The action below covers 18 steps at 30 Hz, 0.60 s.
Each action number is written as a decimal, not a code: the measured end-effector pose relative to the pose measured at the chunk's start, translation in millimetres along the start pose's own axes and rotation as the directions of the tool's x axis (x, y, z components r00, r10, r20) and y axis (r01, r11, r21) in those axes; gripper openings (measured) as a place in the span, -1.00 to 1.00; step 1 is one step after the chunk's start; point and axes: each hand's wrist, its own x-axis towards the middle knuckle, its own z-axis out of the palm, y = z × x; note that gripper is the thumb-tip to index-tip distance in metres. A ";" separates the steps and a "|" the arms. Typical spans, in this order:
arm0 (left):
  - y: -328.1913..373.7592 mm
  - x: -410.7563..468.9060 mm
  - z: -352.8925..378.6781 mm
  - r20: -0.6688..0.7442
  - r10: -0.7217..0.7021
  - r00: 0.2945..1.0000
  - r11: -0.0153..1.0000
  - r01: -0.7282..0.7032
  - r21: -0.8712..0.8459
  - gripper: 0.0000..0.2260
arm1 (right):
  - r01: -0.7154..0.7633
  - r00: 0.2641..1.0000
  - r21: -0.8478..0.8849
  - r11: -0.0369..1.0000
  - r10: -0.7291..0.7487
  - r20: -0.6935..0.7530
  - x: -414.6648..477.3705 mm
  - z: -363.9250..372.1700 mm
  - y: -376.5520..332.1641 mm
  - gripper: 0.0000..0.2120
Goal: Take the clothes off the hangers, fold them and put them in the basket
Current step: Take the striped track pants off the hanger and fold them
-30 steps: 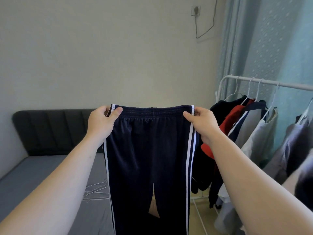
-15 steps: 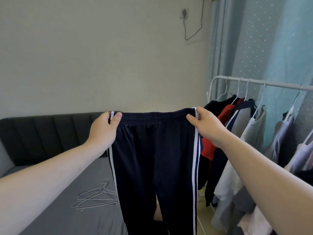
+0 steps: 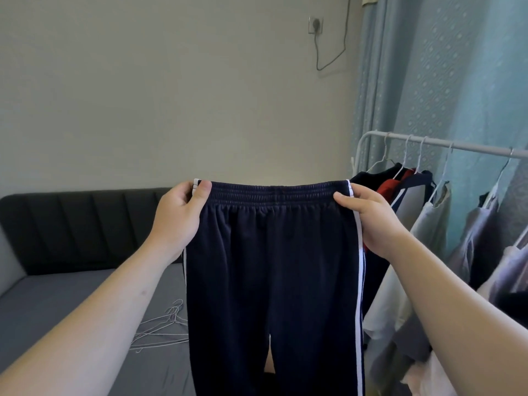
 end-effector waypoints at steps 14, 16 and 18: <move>20.0 -4.6 6.8 -0.054 0.028 0.998 0.997 -0.031 -0.073 -0.56 | 0.124 0.920 -0.167 0.978 -0.177 -0.350 -17.0 22.3 -6.0 -0.77; 24.3 -8.8 5.8 -0.097 0.099 0.990 0.995 -0.102 -0.025 -0.58 | 0.192 0.884 -0.205 0.960 -0.260 -0.388 -20.7 24.3 -7.4 -0.74; 29.7 -13.0 5.9 -0.165 0.193 0.967 0.981 -0.193 0.016 -0.60 | 0.290 0.823 -0.233 0.928 -0.366 -0.434 -30.5 30.2 -10.6 -0.82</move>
